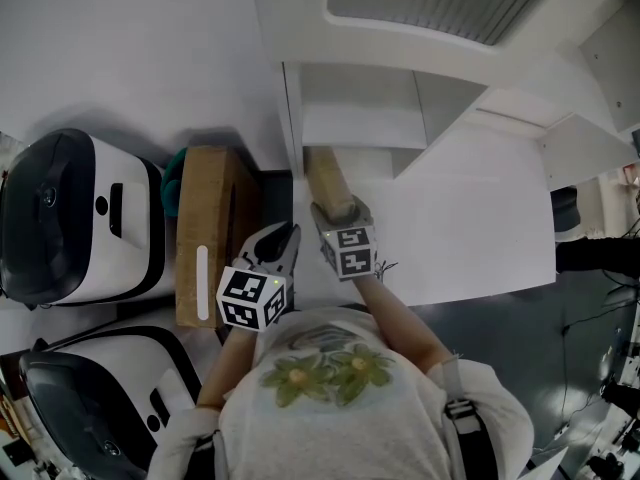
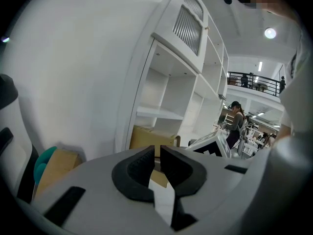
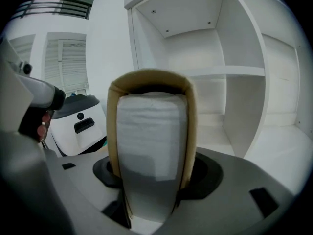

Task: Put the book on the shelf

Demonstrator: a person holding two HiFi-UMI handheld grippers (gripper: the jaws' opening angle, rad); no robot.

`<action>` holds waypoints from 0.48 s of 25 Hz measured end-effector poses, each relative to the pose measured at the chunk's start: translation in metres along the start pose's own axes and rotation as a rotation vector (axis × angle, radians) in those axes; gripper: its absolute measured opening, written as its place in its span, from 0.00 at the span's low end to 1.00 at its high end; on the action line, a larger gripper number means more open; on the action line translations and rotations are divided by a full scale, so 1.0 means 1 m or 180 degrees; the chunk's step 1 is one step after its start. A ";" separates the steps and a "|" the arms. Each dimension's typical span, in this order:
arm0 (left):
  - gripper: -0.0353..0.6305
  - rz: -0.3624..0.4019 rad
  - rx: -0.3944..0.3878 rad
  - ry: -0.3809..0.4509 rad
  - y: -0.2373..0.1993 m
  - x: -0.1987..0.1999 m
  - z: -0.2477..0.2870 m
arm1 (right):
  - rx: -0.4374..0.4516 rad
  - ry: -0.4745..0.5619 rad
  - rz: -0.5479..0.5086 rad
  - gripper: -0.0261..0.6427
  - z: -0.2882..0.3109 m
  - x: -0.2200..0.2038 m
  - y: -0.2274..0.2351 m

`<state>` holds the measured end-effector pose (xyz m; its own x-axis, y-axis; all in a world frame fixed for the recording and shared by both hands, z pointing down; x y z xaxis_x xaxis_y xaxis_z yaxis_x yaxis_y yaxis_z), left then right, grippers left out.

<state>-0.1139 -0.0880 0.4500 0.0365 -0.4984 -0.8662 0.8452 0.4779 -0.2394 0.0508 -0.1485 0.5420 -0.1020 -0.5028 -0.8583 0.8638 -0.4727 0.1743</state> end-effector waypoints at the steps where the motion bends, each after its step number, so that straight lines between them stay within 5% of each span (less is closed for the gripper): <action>1: 0.14 0.0001 0.0001 -0.0003 0.000 0.000 0.000 | 0.0015 -0.0005 0.0007 0.43 0.002 0.000 0.000; 12: 0.14 -0.0028 0.0037 -0.0038 -0.001 -0.003 0.002 | 0.0124 -0.0065 -0.0062 0.47 0.021 0.009 0.008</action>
<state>-0.1140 -0.0890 0.4537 0.0354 -0.5113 -0.8587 0.8517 0.4649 -0.2418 0.0468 -0.1721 0.5460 -0.1289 -0.5079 -0.8517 0.8417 -0.5101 0.1768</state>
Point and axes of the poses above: the fingertips, and each gripper's own axes: z forward along the fingers, y to its right, x out of its top, the point moved 10 cm from there along -z, backward along the fingers, and after that the axes turned 5 degrees about x, right-handed, at the moved point
